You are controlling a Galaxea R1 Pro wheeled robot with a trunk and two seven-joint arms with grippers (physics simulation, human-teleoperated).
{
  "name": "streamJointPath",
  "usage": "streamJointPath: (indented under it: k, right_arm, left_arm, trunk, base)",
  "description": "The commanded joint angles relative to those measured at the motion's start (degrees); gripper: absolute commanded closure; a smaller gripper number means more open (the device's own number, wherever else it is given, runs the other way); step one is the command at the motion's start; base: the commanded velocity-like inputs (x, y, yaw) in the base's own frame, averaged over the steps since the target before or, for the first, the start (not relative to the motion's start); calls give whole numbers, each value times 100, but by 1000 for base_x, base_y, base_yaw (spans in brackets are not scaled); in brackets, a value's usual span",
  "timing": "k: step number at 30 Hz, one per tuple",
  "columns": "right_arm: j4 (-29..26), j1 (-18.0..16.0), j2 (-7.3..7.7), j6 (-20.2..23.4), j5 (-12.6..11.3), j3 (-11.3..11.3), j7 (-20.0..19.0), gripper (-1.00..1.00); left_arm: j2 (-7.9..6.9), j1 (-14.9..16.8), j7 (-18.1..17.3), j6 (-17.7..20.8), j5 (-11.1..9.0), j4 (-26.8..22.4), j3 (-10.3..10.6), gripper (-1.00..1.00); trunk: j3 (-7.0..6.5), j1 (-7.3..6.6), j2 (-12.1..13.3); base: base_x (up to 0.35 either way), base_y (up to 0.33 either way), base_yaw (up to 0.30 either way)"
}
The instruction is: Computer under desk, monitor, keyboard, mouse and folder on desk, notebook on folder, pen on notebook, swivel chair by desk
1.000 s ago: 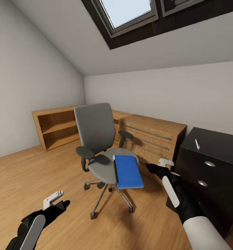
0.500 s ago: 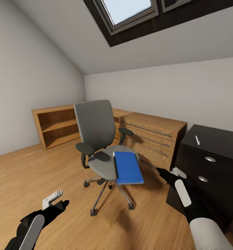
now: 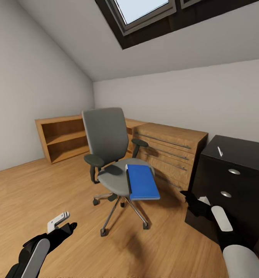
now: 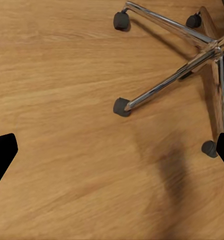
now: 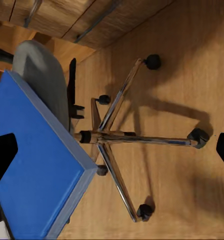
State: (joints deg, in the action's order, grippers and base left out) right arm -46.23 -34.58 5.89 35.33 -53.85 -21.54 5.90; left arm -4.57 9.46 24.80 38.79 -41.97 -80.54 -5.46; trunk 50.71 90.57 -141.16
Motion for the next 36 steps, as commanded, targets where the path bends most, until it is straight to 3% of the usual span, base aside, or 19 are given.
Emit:
streamJointPath:
  k: [1, 5, 36]
  right_arm:
    - [23, -3, 13, 56, -137, -8, -25, -100]
    - [89, -4, 28, 84, -209, -8, -153, -100]
    - [141, 2, -35, 70, -243, 76, -342, -100]
  left_arm:
    - [-1, 4, 51, 14, -61, -8, 1, -100]
    - [-1, 4, 51, 14, -61, -10, 1, -100]
    - [17, 4, 51, 22, -66, -216, 10, -100]
  trunk:
    - [25, 21, -44]
    - [97, 109, -205]
    - [783, 190, -249]
  base:
    - [0, 0, 0]
    - [0, 0, 0]
    - [0, 0, 0]
